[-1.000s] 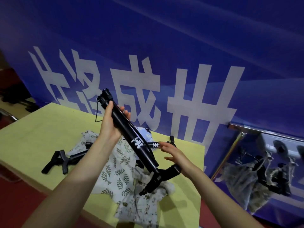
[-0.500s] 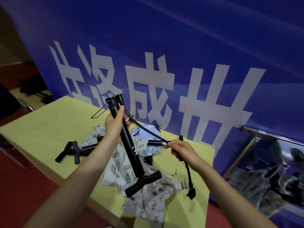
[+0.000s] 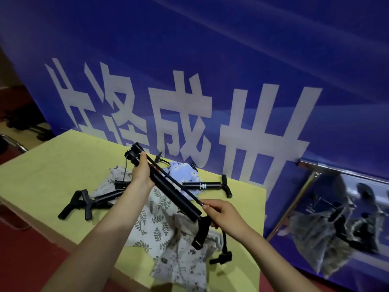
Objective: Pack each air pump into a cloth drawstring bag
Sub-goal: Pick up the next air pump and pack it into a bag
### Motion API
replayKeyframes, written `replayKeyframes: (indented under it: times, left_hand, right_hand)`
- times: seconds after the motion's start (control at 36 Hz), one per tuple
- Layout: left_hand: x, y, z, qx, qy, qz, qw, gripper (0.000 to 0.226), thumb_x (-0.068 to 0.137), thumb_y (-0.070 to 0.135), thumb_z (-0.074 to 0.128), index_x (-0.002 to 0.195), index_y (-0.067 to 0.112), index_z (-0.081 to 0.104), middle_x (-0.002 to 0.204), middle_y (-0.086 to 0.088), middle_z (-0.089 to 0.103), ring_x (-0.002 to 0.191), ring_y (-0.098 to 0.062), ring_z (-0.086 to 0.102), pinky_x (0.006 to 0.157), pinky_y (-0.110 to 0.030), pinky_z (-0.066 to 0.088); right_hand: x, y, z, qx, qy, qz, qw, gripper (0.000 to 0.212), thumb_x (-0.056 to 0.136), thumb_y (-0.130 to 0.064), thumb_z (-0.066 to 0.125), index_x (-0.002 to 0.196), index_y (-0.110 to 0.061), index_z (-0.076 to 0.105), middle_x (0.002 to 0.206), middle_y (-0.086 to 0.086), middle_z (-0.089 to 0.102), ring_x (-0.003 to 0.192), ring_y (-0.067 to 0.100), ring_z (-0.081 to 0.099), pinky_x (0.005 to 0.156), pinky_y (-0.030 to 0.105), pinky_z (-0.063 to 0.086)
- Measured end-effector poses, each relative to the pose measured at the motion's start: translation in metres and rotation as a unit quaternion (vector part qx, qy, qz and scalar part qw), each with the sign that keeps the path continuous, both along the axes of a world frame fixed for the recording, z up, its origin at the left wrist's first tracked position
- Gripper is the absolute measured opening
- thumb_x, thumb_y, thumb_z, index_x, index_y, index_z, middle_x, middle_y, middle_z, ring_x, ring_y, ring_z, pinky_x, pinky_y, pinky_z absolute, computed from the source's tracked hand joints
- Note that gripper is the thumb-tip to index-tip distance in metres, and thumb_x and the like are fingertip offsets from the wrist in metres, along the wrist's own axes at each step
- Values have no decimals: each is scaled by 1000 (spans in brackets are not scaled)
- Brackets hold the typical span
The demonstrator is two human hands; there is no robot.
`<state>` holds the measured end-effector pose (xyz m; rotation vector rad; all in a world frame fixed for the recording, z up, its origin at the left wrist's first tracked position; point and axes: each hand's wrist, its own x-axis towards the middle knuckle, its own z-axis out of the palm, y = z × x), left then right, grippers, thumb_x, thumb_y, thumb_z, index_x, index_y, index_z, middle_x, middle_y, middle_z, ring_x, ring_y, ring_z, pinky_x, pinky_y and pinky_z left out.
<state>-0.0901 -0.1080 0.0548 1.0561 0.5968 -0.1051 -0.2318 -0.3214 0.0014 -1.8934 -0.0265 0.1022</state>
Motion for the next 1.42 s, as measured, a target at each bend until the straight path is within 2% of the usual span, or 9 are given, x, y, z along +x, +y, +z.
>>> replayKeyframes:
  times: [0.11,0.22,0.53,0.64,0.78,0.86,0.97,1.11,1.42]
  left_hand:
    - [-2,0,-5,-15,10,20,1000,54,87,55,61,117,11,56,107,-5,66,86,-27,67,78,-41,56]
    - [-5,0,-5,-10,4,58,998,62,87,54,61,129,9,52,115,-5,63,88,-26,65,82,-41,56]
    - [-8,-5,6,-17,-31,67,997,55,86,57,60,116,10,56,108,-4,65,87,-23,66,84,-43,57]
    - [-10,-5,11,-20,-49,59,997,53,89,59,54,113,12,53,113,-5,63,97,-26,65,92,-49,54]
    - [-16,-6,16,-20,-83,33,996,42,92,58,50,93,16,54,102,-4,63,91,-22,64,95,-47,52]
    - [-17,-7,20,-30,-89,19,995,43,92,57,49,96,15,54,103,-4,61,90,-21,63,91,-43,54]
    - [-16,-7,27,-47,-105,-32,993,48,92,57,49,113,14,54,106,-4,62,95,-20,64,89,-42,53]
    - [-17,-9,27,-50,-127,-85,987,41,92,52,53,110,15,56,117,-7,63,110,-26,62,101,-47,47]
    - [-25,-26,32,-38,-149,-123,980,37,95,52,46,113,20,54,107,-4,61,102,-21,63,79,-37,53]
  right_hand:
    - [-9,-4,-9,-15,-31,-39,999,31,95,-18,57,95,-47,67,94,5,58,58,14,62,59,21,49]
    - [-15,-6,-20,27,-32,-102,994,23,90,-12,65,86,-34,74,93,7,61,63,20,65,60,21,52]
    - [-8,1,-38,135,13,-169,976,7,89,-8,66,93,-13,64,67,3,53,55,9,57,58,26,43]
    - [-4,-5,-37,202,84,-193,957,21,86,-16,71,95,-10,54,66,4,49,48,11,44,47,22,37]
    - [-1,-17,-31,262,163,-103,946,19,89,-22,67,91,-5,61,79,5,55,52,13,41,43,20,28]
    - [-4,-23,-31,311,201,-26,929,43,84,-35,71,115,-5,66,87,7,53,55,12,42,44,20,24]
    - [-8,-27,-35,370,224,40,901,49,74,-40,78,115,-14,70,106,20,40,50,10,32,46,23,15]
    - [-12,-27,-37,430,231,-10,873,67,67,-40,81,112,4,58,92,17,67,43,8,29,36,18,19]
    - [-19,-27,-37,430,270,-54,860,40,80,-29,61,105,2,60,87,14,69,45,8,30,36,17,20]
